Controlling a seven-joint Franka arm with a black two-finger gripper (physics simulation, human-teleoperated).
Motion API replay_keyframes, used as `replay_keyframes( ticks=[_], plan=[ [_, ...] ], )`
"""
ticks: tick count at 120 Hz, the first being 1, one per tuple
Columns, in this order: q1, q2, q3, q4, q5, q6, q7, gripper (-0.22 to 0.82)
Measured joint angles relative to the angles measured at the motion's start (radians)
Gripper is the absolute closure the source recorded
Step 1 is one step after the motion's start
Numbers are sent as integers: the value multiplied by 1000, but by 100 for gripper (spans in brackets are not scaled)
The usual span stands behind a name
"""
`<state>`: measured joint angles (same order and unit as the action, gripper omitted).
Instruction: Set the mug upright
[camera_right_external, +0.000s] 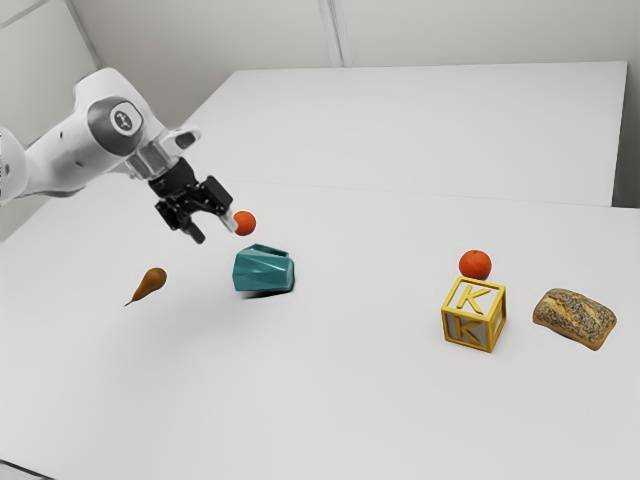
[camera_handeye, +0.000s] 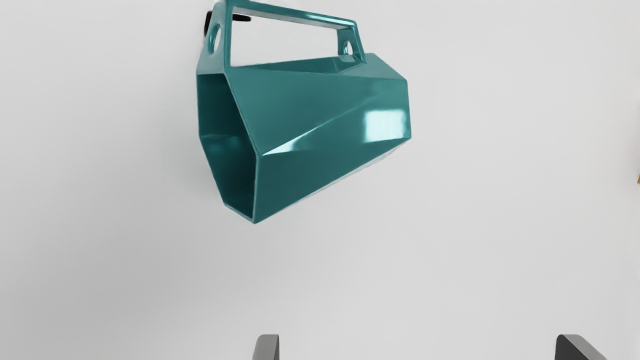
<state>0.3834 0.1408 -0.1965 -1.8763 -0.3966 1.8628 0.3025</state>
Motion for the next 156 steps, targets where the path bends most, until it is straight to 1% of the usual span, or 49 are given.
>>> replay_keyframes(
  ticks=[21, 53, 106, 114, 139, 156],
  plan=[
    [62, 106, 0, 0, -157, 46, 152, 0],
    [103, 229, 0, 20, -282, 71, 329, 0],
    [108, 334, -2, 37, -456, 36, 518, 1],
    [109, 340, -3, 37, -470, 28, 539, 7],
    [111, 340, -3, 37, -485, 10, 593, 37],
    [111, 338, -3, 38, -488, 1, 621, 54]
  ],
)
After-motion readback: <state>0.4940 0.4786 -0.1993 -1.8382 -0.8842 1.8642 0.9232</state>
